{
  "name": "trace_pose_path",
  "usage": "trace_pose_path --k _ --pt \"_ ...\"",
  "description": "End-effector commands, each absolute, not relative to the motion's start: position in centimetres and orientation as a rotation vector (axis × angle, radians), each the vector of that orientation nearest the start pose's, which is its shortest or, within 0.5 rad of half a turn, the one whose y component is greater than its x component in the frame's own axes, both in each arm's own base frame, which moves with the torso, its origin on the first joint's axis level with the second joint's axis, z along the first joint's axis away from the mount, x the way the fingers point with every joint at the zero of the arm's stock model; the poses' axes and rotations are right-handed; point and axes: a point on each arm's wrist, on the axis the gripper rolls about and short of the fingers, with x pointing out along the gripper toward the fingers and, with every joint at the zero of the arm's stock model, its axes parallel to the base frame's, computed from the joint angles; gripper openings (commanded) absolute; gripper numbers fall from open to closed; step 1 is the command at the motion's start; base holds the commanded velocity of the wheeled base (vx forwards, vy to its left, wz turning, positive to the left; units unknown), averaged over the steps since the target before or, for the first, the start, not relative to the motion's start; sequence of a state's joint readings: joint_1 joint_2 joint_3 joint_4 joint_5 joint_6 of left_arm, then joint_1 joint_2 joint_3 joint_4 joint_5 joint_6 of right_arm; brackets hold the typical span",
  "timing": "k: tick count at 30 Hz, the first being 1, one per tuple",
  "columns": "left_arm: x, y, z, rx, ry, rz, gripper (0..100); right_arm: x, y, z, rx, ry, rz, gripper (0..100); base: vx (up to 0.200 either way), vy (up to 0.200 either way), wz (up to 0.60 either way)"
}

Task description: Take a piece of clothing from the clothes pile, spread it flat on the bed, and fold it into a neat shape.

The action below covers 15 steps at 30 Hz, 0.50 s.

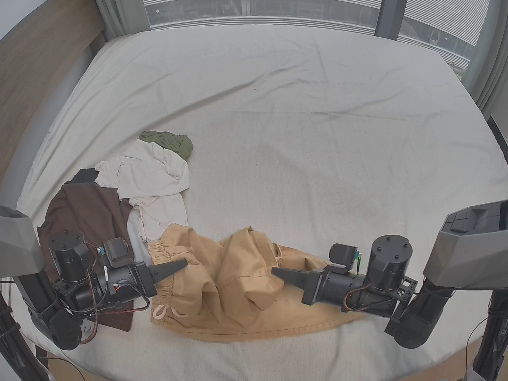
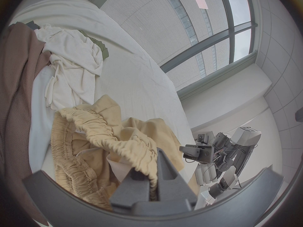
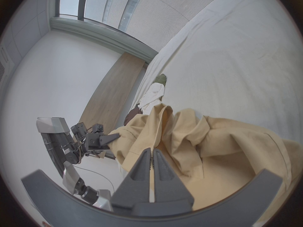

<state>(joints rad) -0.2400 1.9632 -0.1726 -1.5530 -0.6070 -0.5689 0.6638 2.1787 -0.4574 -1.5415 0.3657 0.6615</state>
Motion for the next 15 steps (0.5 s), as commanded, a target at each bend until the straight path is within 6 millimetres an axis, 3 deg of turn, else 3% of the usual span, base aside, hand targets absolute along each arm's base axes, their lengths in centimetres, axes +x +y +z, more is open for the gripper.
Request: trace_pose_path --k 1,12,13,15 --pt "23.59 -7.04 6.68 -0.577 0.475 -0.749 0 24.08 19.81 4.72 0.587 0.538 0.936 0 0.0 0.0 0.0" --pt "23.59 -7.08 6.65 -0.577 0.478 -0.751 0 23.96 20.49 4.81 0.586 0.557 1.015 0 0.0 0.0 0.0" --pt "23.58 -7.07 6.68 -0.575 0.476 -0.752 0 24.06 20.57 4.9 0.587 0.55 1.016 100 0.0 0.0 0.0" --pt "23.57 -7.11 6.68 -0.575 0.476 -0.754 0 24.22 20.7 5.11 0.587 0.537 1.022 100 0.0 0.0 0.0"
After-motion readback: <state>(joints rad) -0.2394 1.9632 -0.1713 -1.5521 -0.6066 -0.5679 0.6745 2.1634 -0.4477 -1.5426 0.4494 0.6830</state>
